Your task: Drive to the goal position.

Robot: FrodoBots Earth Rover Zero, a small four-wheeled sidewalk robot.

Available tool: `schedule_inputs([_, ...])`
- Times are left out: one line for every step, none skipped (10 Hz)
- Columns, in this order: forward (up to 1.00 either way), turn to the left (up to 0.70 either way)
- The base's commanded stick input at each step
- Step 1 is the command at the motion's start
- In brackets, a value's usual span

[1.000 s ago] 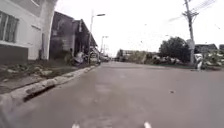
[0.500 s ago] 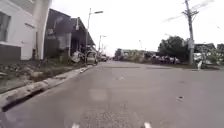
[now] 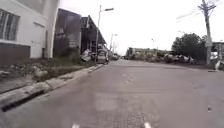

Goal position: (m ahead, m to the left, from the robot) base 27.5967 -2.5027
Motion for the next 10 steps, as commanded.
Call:
schedule_inputs([0.70,0.16])
schedule_inputs([0.70,0.00])
schedule_inputs([0.70,0.00])
schedule_inputs([0.70,0.00])
schedule_inputs([0.70,0.00])
schedule_inputs([0.70,0.04])
schedule_inputs([0.70,0.09])
schedule_inputs([0.70,-0.06])
schedule_inputs([0.70,-0.35])
schedule_inputs([0.70,-0.35])
